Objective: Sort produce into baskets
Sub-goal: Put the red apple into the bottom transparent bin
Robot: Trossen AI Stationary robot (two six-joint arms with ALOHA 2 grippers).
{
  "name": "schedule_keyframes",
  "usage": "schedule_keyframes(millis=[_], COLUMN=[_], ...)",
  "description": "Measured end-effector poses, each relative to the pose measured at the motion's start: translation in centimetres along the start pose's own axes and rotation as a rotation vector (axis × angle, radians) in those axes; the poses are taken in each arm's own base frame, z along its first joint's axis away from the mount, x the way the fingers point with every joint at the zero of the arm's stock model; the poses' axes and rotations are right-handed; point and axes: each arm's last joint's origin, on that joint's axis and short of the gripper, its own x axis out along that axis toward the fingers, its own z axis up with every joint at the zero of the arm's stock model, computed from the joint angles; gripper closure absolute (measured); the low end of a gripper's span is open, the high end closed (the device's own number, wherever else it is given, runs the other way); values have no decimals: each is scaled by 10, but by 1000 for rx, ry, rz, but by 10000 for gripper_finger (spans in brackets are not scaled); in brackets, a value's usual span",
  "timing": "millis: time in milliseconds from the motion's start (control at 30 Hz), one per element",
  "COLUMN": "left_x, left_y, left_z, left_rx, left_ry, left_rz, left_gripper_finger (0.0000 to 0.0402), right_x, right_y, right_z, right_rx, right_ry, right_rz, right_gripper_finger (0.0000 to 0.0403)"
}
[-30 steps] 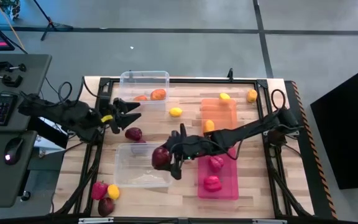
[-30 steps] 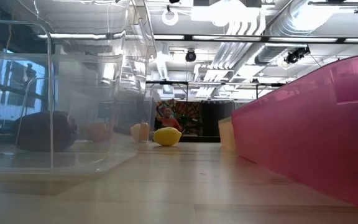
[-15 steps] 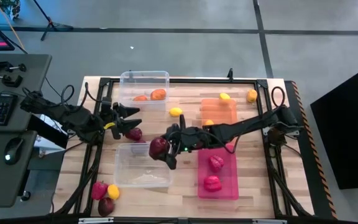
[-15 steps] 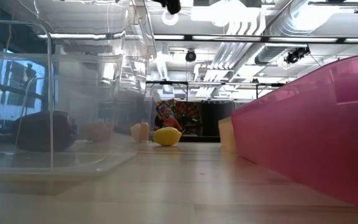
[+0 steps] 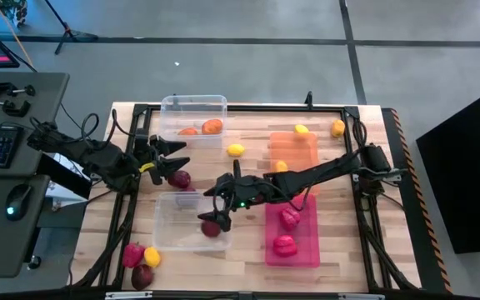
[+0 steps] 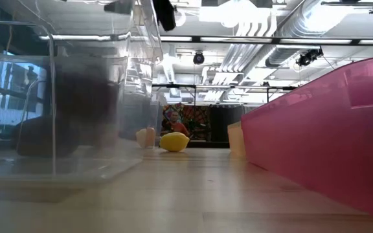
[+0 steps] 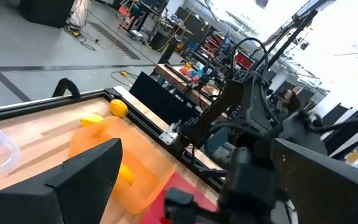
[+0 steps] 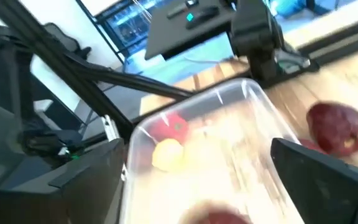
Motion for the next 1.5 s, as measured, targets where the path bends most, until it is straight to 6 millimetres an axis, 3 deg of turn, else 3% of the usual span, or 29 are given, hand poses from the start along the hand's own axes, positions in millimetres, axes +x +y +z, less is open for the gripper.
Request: schedule_keyframes(millis=[100,200,333,467,567,667,833,1033,1267,1500], left_x=[0,0,5,13,20,31,49,52,44,46], left_y=[0,0,-2,0,9,23,46,85,112,123], left_z=[1,4,20,44,51,36,-13,-69,-87,-94], left_rx=[-12,-64,-93,-24,82,168,306,108,57,30], left_ry=[-8,-34,61,254,474,708,890,989,985,1046], left_rz=[1,15,87,346,564,717,697,657,832,825], left_gripper_finger=[5,5,5,5,5,5,5,5,5,5], right_x=[-1,-15,-56,-97,-127,-150,-166,-166,-167,-167], right_y=[-5,-9,-9,-11,-10,-7,5,19,26,25], right_z=[4,25,62,81,87,86,72,53,43,43], right_rx=[3,-14,-70,-109,-110,-110,-104,-113,-98,-90], right_ry=[8,5,-16,12,33,55,106,152,104,82], right_rz=[12,79,127,53,-48,-160,-287,-368,-458,-483], right_gripper_finger=[12,17,17,18,18,18,18,18,18,18])
